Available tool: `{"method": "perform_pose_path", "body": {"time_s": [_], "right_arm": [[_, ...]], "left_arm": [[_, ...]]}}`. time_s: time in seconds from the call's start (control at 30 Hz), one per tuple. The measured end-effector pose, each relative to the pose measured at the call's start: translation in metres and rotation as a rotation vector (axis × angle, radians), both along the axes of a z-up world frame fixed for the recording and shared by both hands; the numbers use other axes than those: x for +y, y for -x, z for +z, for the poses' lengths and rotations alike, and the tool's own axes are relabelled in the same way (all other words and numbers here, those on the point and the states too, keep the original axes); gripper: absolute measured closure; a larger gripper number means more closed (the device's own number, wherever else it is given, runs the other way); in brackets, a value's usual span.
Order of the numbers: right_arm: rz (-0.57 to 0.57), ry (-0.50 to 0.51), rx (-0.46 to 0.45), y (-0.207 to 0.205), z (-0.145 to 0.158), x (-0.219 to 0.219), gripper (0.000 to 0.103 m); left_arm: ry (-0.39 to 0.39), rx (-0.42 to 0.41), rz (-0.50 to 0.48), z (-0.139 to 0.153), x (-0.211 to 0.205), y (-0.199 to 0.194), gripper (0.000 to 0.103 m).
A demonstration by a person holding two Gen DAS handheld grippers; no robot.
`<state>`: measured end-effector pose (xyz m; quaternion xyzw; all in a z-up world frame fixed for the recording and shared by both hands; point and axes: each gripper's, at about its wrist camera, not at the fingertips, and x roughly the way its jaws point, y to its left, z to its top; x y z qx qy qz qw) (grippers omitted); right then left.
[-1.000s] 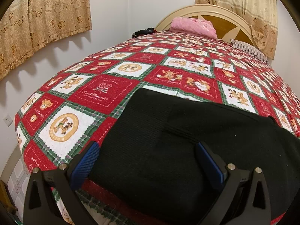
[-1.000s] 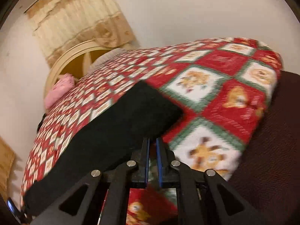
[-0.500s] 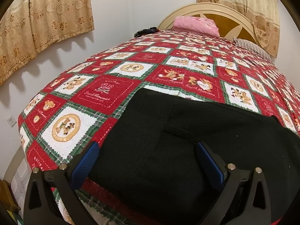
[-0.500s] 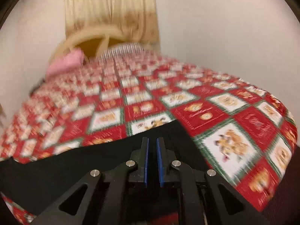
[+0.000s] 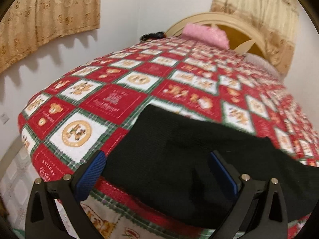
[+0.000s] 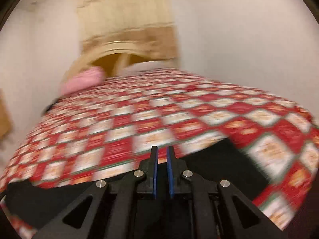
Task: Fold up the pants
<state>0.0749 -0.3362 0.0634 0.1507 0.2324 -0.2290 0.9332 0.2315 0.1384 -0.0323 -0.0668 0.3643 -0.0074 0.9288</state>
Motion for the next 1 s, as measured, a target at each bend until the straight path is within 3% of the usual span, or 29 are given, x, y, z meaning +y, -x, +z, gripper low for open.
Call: {"method": "perform_pose_path", "body": {"time_s": [0.1,0.2,0.3,0.4,0.43,0.5,0.57,0.73,0.83,0.9,0.97,1.0], "right_arm": [[0.232,-0.052,0.009,-0.038,-0.011,0.07,0.094],[0.455,-0.103,0.073,-0.082,-0.035,0.141,0.094],[0.576,-0.105,0.156,-0.109,-0.064,0.198,0.094],[0.658,-0.086,0.26,-0.135,-0.097,0.243,0.094],[0.656,-0.071,0.292,-0.138,-0.107,0.256,0.094],[0.631,-0.014,0.26,-0.136,-0.11,0.263,0.093],[0.624,0.003,0.262,-0.139,-0.111,0.268,0.086],[0.616,-0.111,0.243,-0.132,-0.103,0.258,0.073],[0.594,-0.16,0.176,-0.12,-0.09,0.25,0.069],[0.57,-0.156,0.137,-0.106,-0.08,0.242,0.06],[0.521,-0.146,0.105,-0.091,-0.072,0.231,0.042],[0.491,-0.147,0.083,-0.082,-0.068,0.222,0.041]], "left_arm": [[-0.044,-0.019,-0.019,0.002,-0.009,-0.002,0.0],[-0.119,0.018,-0.024,-0.012,-0.023,-0.013,0.0],[-0.177,0.073,-0.012,-0.027,-0.029,-0.024,0.0],[-0.197,0.045,-0.006,-0.028,-0.031,-0.022,0.0],[-0.196,0.043,-0.004,-0.028,-0.03,-0.023,0.0],[-0.198,0.036,-0.001,-0.029,-0.029,-0.022,0.0],[-0.207,0.024,0.0,-0.03,-0.031,-0.02,0.0],[-0.212,0.017,-0.001,-0.03,-0.032,-0.02,0.0],[-0.213,0.016,0.002,-0.03,-0.033,-0.019,0.0],[-0.217,0.017,0.006,-0.03,-0.034,-0.019,0.0],[-0.22,0.019,0.01,-0.029,-0.034,-0.019,0.0],[-0.221,0.022,0.012,-0.029,-0.035,-0.019,0.0]]}}
